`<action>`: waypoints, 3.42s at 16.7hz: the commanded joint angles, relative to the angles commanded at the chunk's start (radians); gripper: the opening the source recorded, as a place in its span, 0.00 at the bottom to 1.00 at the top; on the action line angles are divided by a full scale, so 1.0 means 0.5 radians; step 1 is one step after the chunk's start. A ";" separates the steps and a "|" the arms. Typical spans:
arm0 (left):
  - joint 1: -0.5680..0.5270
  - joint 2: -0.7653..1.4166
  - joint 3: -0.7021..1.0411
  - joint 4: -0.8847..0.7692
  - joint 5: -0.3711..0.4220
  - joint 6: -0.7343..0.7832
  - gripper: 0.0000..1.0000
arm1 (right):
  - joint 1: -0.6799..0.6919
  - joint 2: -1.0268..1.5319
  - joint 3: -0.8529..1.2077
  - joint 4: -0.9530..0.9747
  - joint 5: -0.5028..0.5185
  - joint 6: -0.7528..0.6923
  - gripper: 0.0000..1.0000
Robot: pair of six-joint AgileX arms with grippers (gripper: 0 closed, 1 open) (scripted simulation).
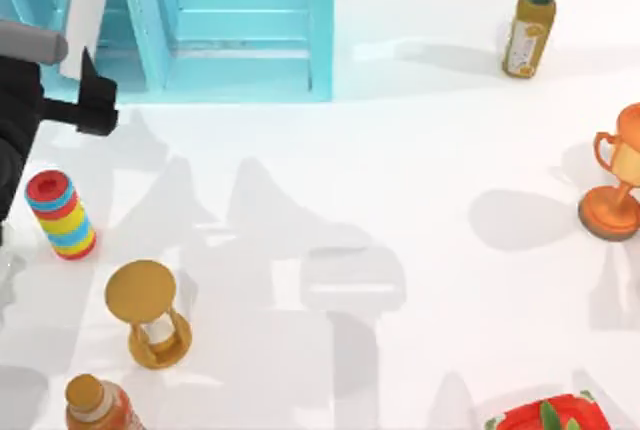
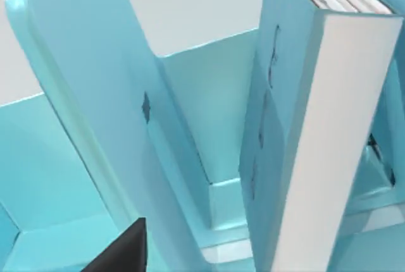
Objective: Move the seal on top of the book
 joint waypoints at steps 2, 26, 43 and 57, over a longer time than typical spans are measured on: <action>-0.016 0.295 0.105 0.181 -0.016 0.057 1.00 | 0.000 0.000 0.000 0.000 0.000 0.000 1.00; 0.005 1.098 1.031 0.088 0.007 0.166 1.00 | 0.000 0.000 0.000 0.000 0.000 0.000 1.00; 0.012 1.292 1.211 0.093 0.018 0.164 0.40 | 0.000 0.000 0.000 0.000 0.000 0.000 1.00; 0.022 1.297 1.202 0.092 0.016 0.173 0.00 | 0.000 0.000 0.000 0.000 0.000 0.000 1.00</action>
